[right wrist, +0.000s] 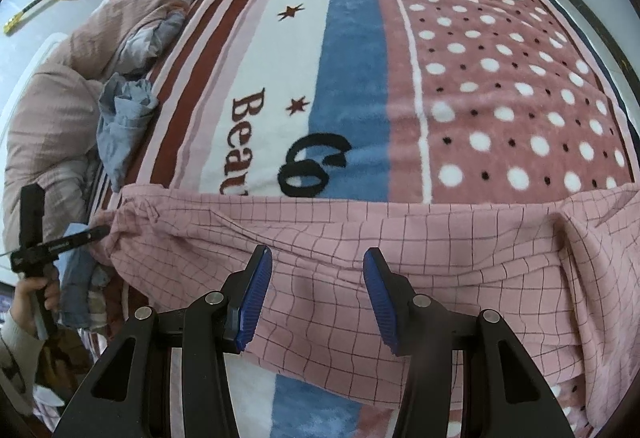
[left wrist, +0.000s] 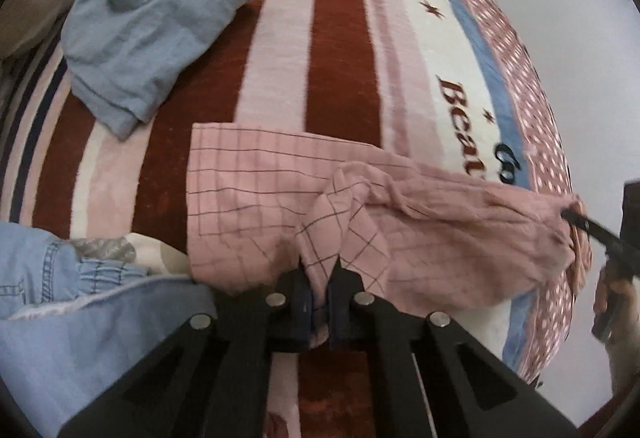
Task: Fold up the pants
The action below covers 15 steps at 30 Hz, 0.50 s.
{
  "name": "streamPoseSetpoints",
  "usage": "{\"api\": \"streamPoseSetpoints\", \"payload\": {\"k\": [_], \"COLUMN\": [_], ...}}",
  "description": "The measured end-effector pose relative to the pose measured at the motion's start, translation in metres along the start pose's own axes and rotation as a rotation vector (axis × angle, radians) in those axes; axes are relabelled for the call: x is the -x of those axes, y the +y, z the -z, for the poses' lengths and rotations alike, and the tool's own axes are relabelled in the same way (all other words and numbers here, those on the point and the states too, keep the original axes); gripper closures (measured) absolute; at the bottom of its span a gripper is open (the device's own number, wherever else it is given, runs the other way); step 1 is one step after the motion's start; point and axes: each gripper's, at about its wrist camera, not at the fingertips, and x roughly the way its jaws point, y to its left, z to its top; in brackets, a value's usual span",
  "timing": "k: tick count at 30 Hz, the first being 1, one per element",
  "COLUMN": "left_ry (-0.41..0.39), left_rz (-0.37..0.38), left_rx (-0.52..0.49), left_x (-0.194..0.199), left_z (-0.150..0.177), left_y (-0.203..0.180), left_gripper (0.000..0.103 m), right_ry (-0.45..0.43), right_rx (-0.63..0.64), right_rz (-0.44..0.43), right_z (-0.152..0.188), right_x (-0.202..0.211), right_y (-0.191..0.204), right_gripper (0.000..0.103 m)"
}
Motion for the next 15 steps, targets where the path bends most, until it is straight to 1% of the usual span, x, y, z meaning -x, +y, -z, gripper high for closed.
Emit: {"api": "streamPoseSetpoints", "payload": {"k": [1, 3, 9, 12, 14, 15], "left_ry": [-0.006, -0.019, -0.052, -0.063, -0.073, -0.068], "left_rz": [0.011, 0.060, 0.085, 0.082, 0.058, 0.032], "left_rx": [-0.005, 0.010, -0.006, -0.030, -0.052, -0.061], "left_x": [0.006, 0.021, 0.068, 0.087, 0.094, 0.093], "left_z": [0.001, 0.001, -0.009, -0.019, -0.027, -0.033], "left_y": [-0.004, -0.009, -0.034, -0.047, -0.051, -0.051], "left_gripper": [0.100, 0.101, 0.101, 0.101, 0.101, 0.101], "right_ry": [-0.003, -0.009, -0.024, -0.040, -0.049, -0.053], "right_rx": [0.000, 0.001, -0.008, -0.012, -0.019, -0.021], "right_rz": [-0.001, -0.002, -0.013, -0.017, -0.022, -0.024], "right_z": [-0.001, -0.003, -0.007, -0.011, -0.014, -0.015], "right_x": [0.001, 0.003, 0.011, 0.017, 0.021, 0.022], "right_y": [0.000, 0.001, 0.001, 0.000, -0.001, -0.002], "right_gripper": [0.060, 0.060, 0.060, 0.060, 0.060, 0.060]}}
